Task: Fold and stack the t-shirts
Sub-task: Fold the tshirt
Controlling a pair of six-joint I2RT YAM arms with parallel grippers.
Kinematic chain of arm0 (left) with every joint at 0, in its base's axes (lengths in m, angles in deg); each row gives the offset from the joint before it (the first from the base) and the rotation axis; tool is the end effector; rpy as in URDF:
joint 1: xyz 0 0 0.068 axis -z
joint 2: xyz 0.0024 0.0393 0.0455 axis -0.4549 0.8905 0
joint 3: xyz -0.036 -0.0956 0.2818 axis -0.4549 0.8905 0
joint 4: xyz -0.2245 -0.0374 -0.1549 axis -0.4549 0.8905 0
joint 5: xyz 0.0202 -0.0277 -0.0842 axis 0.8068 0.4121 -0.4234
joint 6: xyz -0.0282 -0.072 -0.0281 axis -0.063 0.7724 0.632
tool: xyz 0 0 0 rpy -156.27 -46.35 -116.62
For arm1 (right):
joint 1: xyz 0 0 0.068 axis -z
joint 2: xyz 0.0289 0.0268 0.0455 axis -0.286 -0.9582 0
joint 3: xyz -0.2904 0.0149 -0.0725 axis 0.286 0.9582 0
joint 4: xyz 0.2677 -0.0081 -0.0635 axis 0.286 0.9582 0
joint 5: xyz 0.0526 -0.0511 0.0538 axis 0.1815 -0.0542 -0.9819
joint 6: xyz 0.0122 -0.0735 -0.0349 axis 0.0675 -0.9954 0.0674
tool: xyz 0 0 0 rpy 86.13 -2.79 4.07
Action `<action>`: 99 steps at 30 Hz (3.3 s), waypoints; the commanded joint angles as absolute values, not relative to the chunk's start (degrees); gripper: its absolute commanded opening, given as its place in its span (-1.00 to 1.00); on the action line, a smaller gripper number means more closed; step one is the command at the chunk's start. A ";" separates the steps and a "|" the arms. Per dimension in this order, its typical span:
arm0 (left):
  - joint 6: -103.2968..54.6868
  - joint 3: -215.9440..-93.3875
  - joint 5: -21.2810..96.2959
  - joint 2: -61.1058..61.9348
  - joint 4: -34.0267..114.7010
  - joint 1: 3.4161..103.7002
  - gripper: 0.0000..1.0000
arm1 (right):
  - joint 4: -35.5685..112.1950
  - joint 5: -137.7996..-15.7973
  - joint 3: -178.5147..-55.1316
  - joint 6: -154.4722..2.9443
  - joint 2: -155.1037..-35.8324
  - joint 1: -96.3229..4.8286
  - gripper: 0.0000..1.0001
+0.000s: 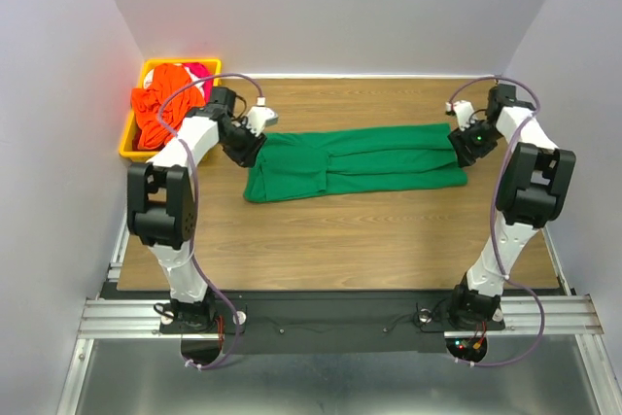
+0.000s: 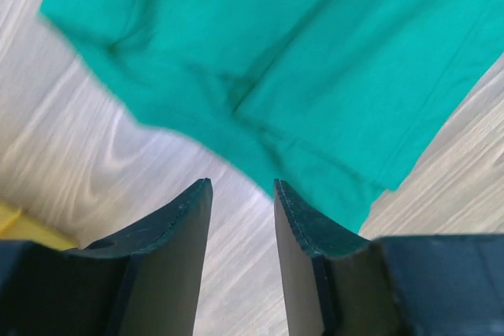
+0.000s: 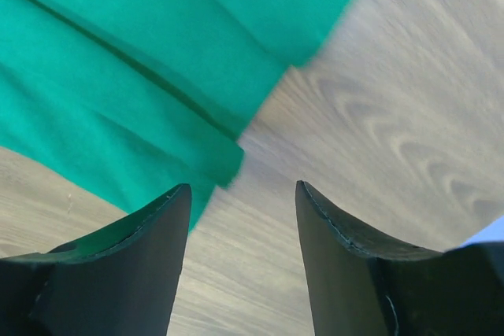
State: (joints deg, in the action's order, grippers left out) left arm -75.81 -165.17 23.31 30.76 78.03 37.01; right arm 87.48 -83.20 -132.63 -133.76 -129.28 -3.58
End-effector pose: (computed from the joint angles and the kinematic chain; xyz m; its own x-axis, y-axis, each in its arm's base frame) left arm 0.4233 -0.1019 0.2280 -0.4172 0.6754 -0.6081 0.8124 0.5770 0.0835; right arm 0.4388 -0.0837 0.1924 -0.7020 -0.6133 -0.3620 -0.6323 0.7706 -0.0794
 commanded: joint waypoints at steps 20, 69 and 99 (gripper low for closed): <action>-71.30 -143.68 14.22 21.60 71.98 34.79 -0.14 | 91.51 -95.97 -128.20 -115.19 -131.37 4.65 -0.17; -67.35 -142.97 19.22 16.59 76.90 49.64 -0.11 | 91.68 -93.59 -125.66 -119.23 -119.68 -4.13 -0.19; -66.47 -143.75 13.43 22.03 79.18 42.35 -0.10 | 67.08 -108.44 -124.86 -75.20 -129.34 -45.09 0.06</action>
